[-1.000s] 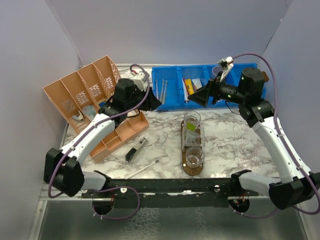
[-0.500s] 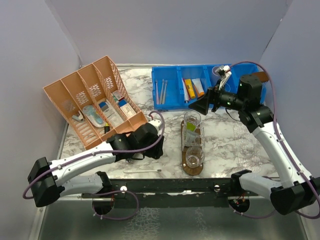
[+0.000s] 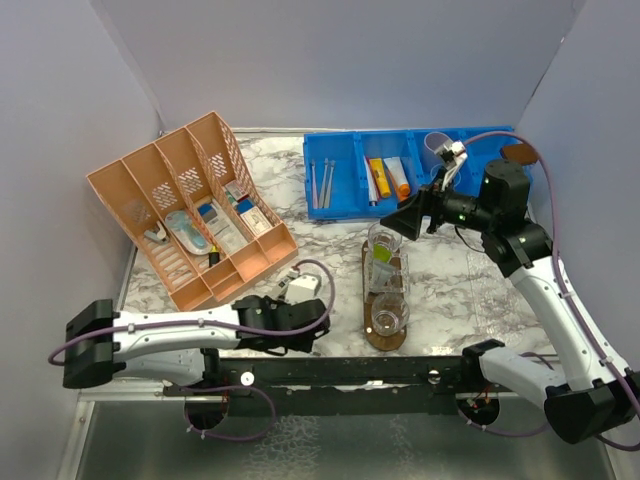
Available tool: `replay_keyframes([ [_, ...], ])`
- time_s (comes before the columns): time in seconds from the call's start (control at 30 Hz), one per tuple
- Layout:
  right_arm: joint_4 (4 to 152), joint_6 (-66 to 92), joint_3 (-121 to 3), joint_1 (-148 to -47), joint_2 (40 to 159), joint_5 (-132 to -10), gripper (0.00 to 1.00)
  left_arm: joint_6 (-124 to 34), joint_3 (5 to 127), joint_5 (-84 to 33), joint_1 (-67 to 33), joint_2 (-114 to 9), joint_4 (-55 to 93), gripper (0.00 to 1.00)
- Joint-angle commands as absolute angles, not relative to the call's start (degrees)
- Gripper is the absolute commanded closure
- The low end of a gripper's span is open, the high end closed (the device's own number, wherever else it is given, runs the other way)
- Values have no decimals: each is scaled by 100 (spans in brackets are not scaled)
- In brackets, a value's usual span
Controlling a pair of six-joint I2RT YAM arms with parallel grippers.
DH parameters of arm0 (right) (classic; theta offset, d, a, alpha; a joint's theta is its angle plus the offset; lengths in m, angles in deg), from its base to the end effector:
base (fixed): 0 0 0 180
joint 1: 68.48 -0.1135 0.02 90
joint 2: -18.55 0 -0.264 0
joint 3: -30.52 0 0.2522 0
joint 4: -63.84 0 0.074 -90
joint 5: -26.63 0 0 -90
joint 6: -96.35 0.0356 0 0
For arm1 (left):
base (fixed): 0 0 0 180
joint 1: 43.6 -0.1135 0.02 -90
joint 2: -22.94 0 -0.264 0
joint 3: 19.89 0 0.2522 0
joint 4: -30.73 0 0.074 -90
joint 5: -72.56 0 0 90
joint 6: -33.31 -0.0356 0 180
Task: Prepare toiletry sets of a toothbrush and toothpaste on the tray
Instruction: Pick up the toothbrush from the center of the board.
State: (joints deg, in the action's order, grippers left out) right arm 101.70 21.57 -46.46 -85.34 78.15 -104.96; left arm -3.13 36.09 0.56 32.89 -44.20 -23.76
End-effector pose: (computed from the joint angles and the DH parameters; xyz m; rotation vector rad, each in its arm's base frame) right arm 0.2050 0.0868 0.3813 -0.5320 1.9074 1.0660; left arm 0.0596 -0.2010 0.2097 0.4398 2.6260 -0.3425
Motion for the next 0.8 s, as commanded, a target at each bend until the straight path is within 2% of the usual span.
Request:
replay_keyframes([
  [0.0,10195,2080,-4510,-8517,7645,-10419,21,1964,3005,845,3077,-3353,-2625,51],
  [0.07,10150,2101,-4465,-8518,7650,-10432,21,2850,2615,546,2912,-3028,-2611,53],
  [0.13,10151,2111,-4489,-8518,7679,-10498,21,3339,2410,257,2842,-2907,-2617,62],
  [0.17,10141,2112,-4493,-8518,7682,-10524,21,3442,2376,188,2839,-2924,-2630,64],
  [0.3,10076,2127,-4444,-8518,7643,-10530,21,3765,2540,97,2830,-3482,-2896,60],
  [0.5,10119,2137,-4293,-8515,7416,-10469,20,3899,3098,-11,2481,-4933,-3539,61],
  [0.77,10313,2031,-4271,-8517,7241,-10329,20,4184,3000,-374,1961,-5453,-3504,62],
])
